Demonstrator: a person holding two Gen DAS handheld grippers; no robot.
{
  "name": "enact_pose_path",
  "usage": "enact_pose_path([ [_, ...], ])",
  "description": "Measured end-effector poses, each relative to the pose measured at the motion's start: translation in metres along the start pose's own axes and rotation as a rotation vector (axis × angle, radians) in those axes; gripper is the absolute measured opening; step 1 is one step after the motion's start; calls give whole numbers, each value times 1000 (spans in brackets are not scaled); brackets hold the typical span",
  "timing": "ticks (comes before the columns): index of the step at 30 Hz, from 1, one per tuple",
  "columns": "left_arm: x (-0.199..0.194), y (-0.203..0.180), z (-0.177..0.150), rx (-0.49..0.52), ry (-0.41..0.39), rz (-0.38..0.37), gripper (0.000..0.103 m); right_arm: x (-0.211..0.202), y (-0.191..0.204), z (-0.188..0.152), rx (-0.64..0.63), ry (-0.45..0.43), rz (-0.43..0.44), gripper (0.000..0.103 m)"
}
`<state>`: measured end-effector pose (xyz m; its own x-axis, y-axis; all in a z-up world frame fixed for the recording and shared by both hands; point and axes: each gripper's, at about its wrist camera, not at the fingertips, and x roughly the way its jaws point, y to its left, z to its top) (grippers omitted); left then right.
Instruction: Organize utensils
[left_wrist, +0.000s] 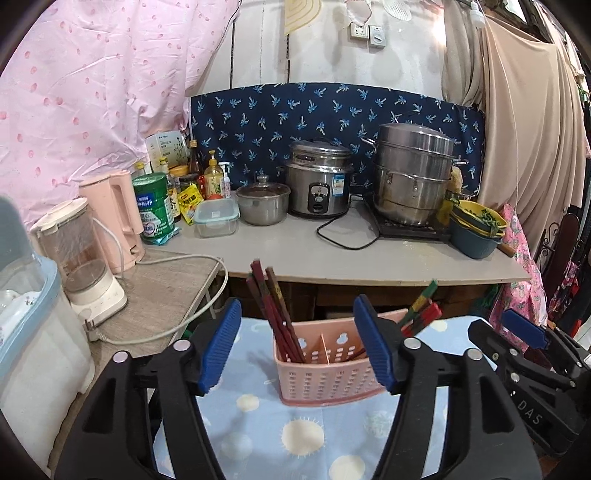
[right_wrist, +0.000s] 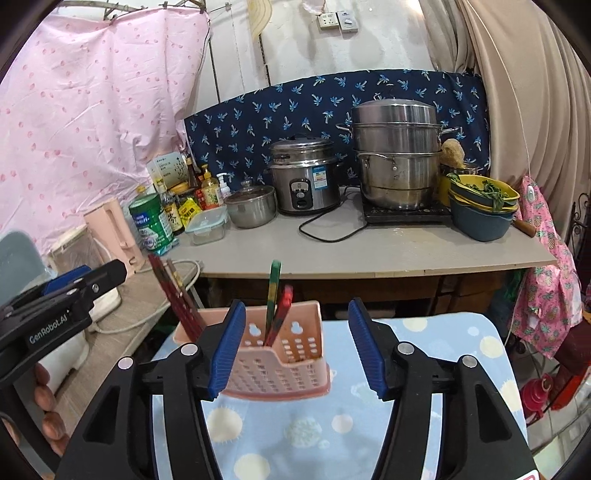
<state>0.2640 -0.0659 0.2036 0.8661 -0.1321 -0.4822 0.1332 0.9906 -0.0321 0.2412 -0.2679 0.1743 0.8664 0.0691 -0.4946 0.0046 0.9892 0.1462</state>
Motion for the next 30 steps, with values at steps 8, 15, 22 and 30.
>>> enact_pose_path([
  [8, -21, 8, -43, -3, 39, 38, 81, -28, 2, -47, -25, 45, -31, 65],
  [15, -38, 14, -85, 6, 76, 60, 89, -52, 5, -87, -48, 57, -82, 78],
  [22, -53, 17, -121, 8, 102, 72, 90, -69, 6, -124, -41, 82, -112, 84],
  [30, -62, 15, -155, 24, 147, 79, 91, -74, 6, -155, -32, 126, -148, 84],
])
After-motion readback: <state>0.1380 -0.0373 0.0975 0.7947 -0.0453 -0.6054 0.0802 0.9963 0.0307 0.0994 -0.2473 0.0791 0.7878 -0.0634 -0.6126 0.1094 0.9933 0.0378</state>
